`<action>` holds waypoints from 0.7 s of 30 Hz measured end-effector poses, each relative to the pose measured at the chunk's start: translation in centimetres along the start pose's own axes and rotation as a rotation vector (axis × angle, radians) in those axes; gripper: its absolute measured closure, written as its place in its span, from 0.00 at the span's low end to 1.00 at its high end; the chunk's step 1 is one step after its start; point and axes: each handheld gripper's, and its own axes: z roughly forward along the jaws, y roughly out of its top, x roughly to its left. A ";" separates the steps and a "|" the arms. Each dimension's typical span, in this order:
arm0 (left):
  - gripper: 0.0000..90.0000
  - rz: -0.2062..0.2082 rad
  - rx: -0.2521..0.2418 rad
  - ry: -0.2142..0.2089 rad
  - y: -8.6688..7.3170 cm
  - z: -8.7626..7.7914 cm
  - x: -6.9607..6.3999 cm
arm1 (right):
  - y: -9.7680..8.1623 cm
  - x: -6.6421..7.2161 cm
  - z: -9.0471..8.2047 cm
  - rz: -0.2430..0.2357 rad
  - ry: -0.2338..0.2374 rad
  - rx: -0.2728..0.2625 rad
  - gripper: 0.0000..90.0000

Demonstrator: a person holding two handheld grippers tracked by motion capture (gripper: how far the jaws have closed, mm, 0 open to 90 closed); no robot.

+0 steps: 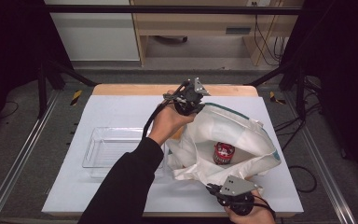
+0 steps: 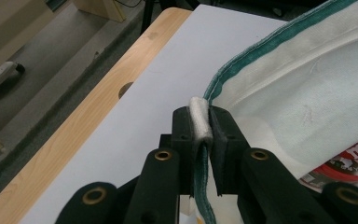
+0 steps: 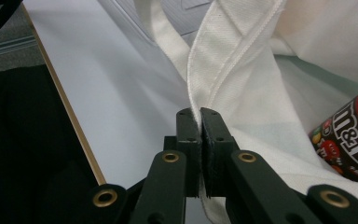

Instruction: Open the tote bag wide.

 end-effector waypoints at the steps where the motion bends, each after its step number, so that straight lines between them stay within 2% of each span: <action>1: 0.90 0.000 0.004 -0.007 -0.2 0.5 0.0 | -0.1 0.0 0.2 0.004 0.004 0.011 0.97; 4: 0.90 -0.003 0.006 -0.007 -0.5 1.1 0.1 | -0.2 0.0 0.4 0.020 0.012 0.015 0.97; 12: 0.90 -0.030 0.017 -0.012 -1.4 2.4 0.4 | -0.3 0.1 0.6 0.019 0.022 0.028 0.97; 21: 0.90 -0.032 0.025 -0.018 -2.1 3.5 -0.2 | -0.5 -0.1 0.9 0.020 0.024 0.035 0.96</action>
